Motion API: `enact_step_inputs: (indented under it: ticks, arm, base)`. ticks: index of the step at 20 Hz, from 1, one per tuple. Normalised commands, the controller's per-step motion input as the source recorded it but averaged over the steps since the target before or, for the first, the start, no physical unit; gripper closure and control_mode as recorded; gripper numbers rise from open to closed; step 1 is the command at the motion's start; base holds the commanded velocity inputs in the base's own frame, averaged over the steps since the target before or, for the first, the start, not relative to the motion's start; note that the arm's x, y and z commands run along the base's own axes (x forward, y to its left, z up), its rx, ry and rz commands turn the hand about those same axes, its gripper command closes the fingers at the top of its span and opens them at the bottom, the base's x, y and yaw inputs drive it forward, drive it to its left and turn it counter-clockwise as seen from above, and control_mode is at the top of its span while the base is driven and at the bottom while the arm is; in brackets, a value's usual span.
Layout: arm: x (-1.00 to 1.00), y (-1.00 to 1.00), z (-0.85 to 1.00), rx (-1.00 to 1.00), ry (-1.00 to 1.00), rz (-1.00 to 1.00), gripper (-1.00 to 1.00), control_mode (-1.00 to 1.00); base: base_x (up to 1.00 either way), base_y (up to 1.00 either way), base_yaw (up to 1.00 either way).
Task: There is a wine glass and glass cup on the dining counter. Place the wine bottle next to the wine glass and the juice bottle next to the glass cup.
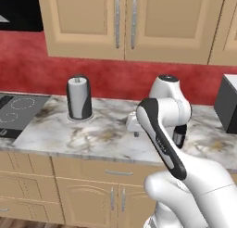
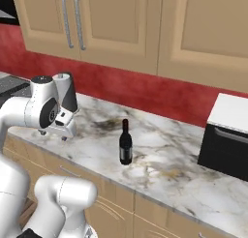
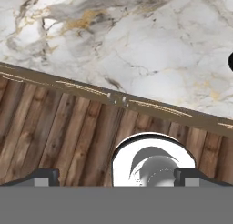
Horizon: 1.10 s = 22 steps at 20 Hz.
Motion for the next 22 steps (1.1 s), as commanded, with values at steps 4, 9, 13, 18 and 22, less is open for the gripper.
enact_step_inputs:
  ticks: [4, 9, 13, 18, 22]
  arm:
    - [0.00, 0.00, 0.00, 0.00, 0.00, 0.00, -1.00, 1.00]
    - [0.00, 0.00, 0.00, 0.00, 0.00, 0.00, -1.00, 1.00]
    - [0.00, 0.00, 0.00, 0.00, 0.00, 0.00, -1.00, 1.00]
    - [0.00, 0.00, 0.00, 0.00, 0.00, 0.00, -1.00, 1.00]
    - [0.00, 0.00, 0.00, 0.00, 0.00, 0.00, -1.00, 1.00]
  base:
    - [0.22, 0.00, -0.04]
    - [0.22, 0.11, -0.16]
    - [0.47, 0.22, -0.24]
    - [0.34, 0.19, -0.16]
    - [0.05, 0.02, -0.02]
